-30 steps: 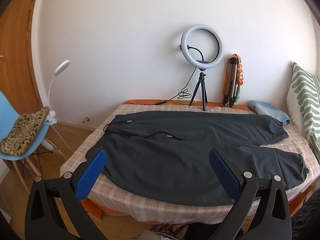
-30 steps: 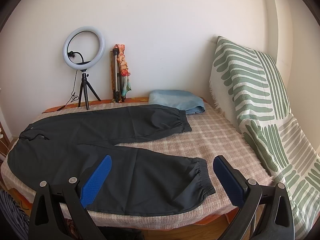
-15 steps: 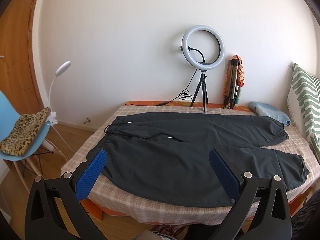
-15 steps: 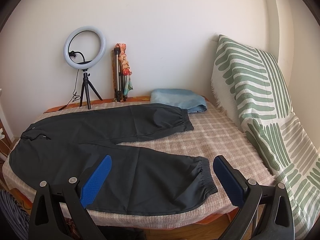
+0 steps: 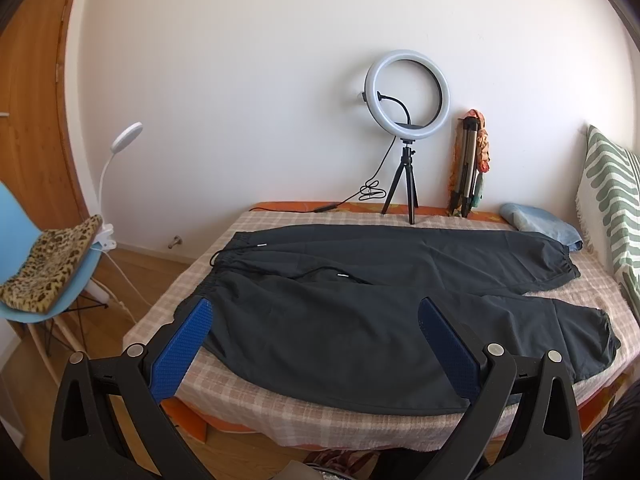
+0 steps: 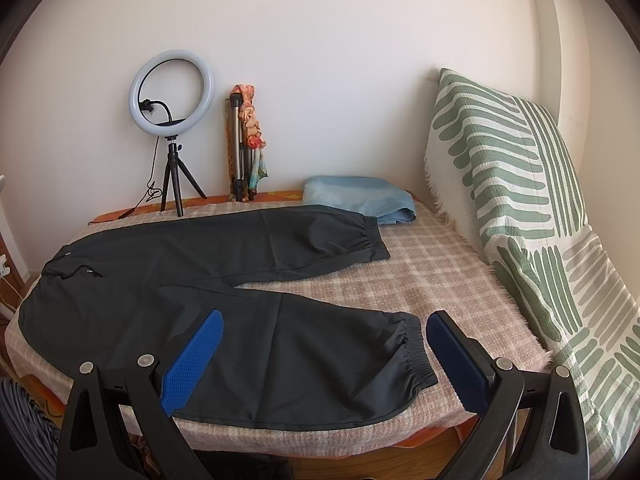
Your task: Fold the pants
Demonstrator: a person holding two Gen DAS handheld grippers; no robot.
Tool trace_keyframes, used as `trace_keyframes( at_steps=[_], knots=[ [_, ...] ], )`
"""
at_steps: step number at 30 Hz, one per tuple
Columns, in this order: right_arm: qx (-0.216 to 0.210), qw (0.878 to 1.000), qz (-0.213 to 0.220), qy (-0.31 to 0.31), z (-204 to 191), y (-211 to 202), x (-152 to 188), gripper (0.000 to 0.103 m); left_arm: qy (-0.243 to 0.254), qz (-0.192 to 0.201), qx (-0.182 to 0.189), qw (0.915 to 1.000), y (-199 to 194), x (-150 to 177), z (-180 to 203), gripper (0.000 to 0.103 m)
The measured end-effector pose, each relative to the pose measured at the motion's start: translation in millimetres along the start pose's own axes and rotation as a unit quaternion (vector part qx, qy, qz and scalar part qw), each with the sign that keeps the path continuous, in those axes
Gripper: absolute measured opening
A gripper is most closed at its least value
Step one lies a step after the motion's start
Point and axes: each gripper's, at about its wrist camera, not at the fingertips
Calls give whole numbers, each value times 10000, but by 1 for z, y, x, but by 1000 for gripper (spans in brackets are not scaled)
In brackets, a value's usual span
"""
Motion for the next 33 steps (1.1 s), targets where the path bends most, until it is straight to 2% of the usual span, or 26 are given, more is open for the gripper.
trace_keyframes(
  at_steps=[24,33],
  knots=[
    [13,10000,-1,-37,-5,2,2,103,-36,-27,-79,10000,5,0,-11,103],
    [-177,9991,-9,-381,-16,6,5,102,-106,-147,-163,9997,15,2,-23,103]
  ],
)
Point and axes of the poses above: each gripper's, at about its wrist camera, not at the fingertips, and y roughly the way its jaws point, z to its right, x to its underside, and after that the axes turned 4 degrees about -z, right-handed
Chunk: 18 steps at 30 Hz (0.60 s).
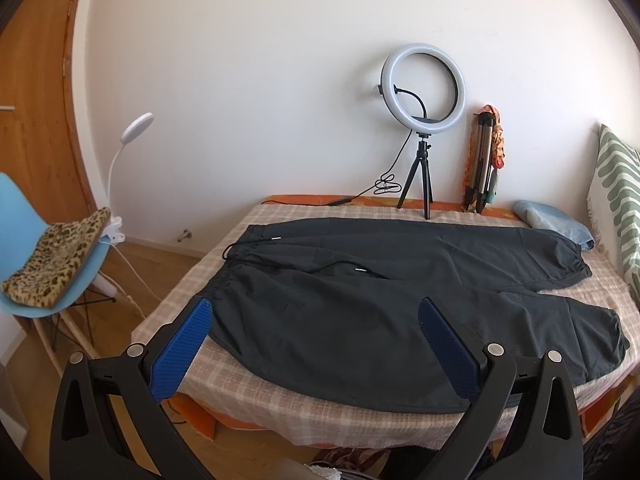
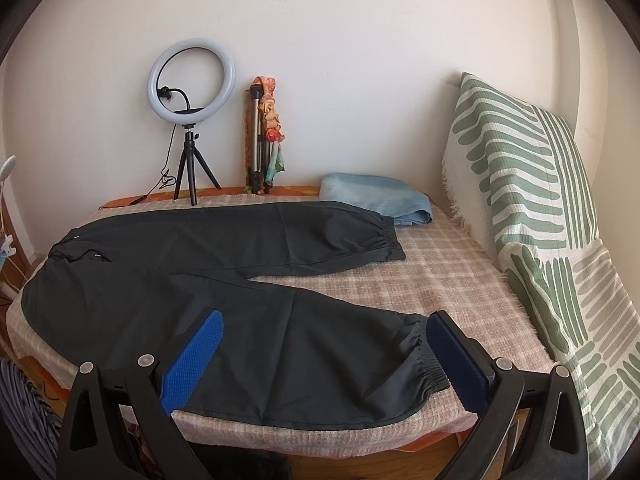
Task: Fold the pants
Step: 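Lower the right tool onto the pants leg and close it on the fabric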
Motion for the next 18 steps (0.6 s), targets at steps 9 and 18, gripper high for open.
trace_keyframes(
  at_steps=[9,18],
  knots=[
    [-406,9954,-162,-857,-32,17,3,102,-506,-334,179,9980,27,5,-44,102],
    [-1125,9689,-647,-2108,-91,53,27,94,-597,-727,-144,9955,66,13,-86,93]
  ],
)
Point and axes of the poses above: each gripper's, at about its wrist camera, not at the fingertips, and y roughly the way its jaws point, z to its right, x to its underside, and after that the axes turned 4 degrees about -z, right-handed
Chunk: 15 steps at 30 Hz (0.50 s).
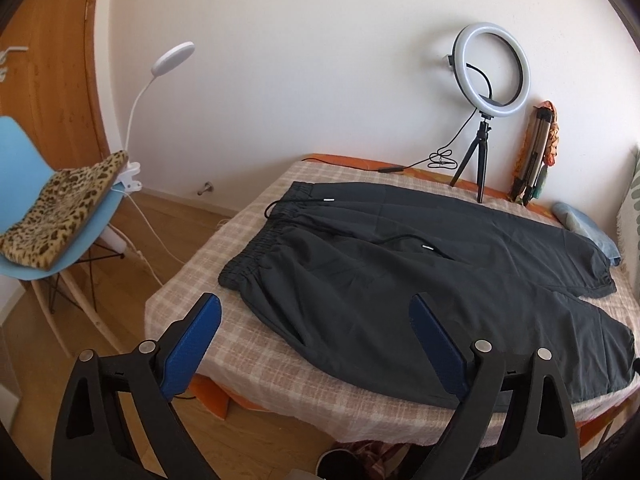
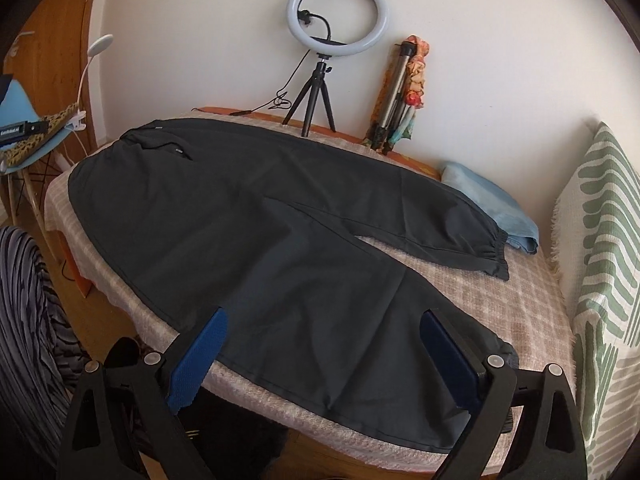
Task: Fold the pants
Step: 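Lower the right tool onto the pants leg and close it on the fabric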
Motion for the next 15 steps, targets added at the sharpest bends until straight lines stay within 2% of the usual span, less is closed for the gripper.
trace_keyframes(
  at_steps=[5,7,10,15],
  knots=[
    [-351,9979,-352,-409,-33,31,4,87,-135,-347,-183,9991,31,5,-25,85],
    [-528,9965,-477,-448,-41,42,5,80,-180,-495,-236,9983,43,7,-33,83],
    [-710,9932,-695,-611,-52,58,8,74,-304,-731,-178,9967,60,11,-45,79],
    [-731,9897,-816,-927,-66,74,9,68,-640,-1064,83,9922,87,13,-59,70]
  ],
)
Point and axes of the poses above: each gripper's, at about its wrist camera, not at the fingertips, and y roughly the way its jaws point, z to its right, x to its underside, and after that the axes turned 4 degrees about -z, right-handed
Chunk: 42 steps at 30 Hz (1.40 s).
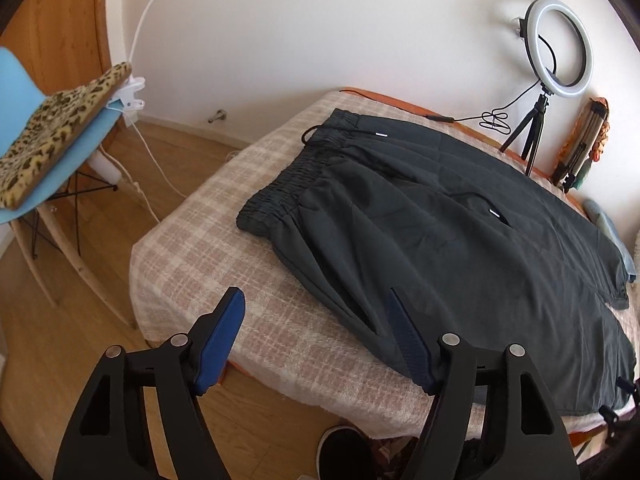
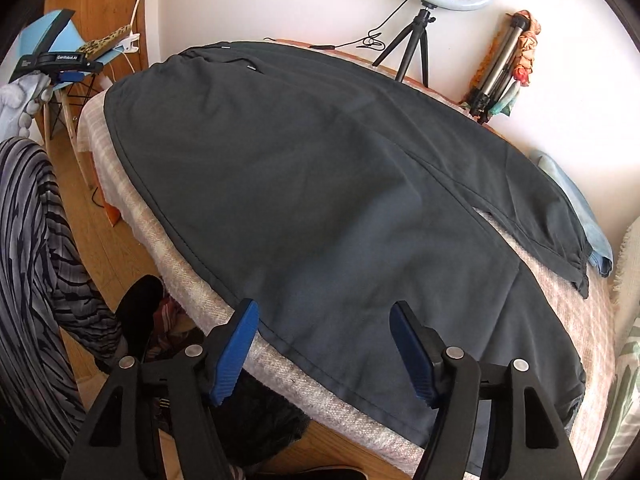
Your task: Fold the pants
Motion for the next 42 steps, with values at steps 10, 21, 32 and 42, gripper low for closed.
trace_keyframes(
  at_steps=[10,21,32,42],
  knots=[
    [-166,9983,-275,-489,-11,13,-1,64,-272,-307,64,9991,42,-13,-13,62],
    [-429,9974,-346,-463,-5,18,-8,36,-513,-533,171,9971,75,-20,-17,62],
    [191,9975,-257,-637,-9,17,-16,1,-1174,-450,389,9913,93,-36,-39,23],
    [503,9982,155,-289,16,-4,-38,0,-1219,-35,371,9918,79,-52,-33,6]
  ],
)
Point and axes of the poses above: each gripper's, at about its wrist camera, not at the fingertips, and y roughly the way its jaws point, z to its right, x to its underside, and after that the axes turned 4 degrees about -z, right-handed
